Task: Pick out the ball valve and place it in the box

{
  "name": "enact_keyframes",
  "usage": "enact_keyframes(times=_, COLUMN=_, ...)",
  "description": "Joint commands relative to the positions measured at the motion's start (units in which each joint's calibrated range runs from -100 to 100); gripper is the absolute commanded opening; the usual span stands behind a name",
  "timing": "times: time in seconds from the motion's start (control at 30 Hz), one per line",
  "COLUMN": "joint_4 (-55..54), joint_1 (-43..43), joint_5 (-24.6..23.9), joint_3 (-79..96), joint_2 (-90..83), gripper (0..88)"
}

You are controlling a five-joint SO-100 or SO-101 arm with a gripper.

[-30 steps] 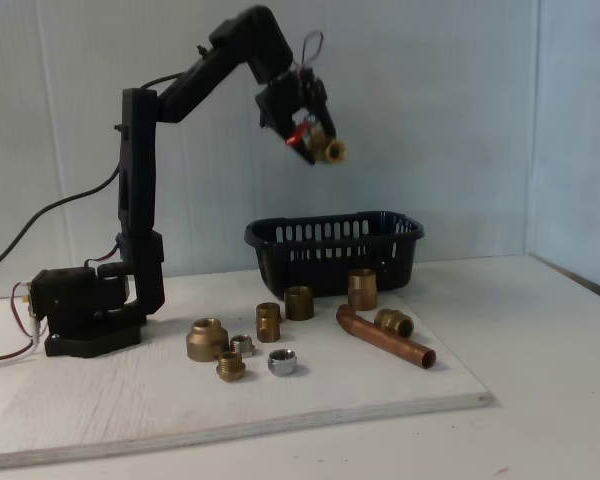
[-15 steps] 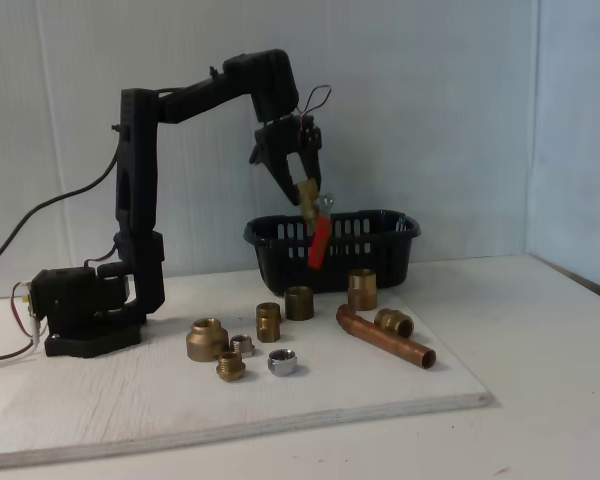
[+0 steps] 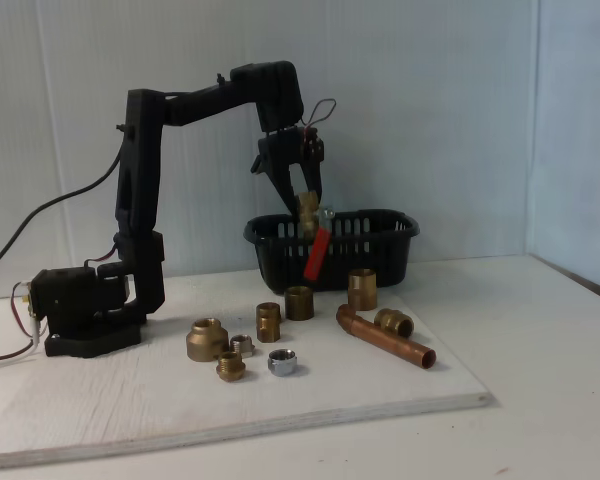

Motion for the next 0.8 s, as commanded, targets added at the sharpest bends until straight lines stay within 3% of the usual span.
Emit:
enact_keyframes(times=0.0, joint_4=-0.53, joint_1=-0.01, joint_5=0.02, joint_3=-1.27, joint_2=-1.35, gripper=0.6)
enact_keyframes(times=0.6, joint_4=7.57, joint_1=10.40, joint_5=0.59, joint_3=-21.49, joint_2=-1.85, gripper=0.6)
enact_keyframes(times=0.77, joint_4=7.57, joint_1=12.39, joint_5=3.65, joint_3=-22.12, joint_2=-1.85, gripper=0.6)
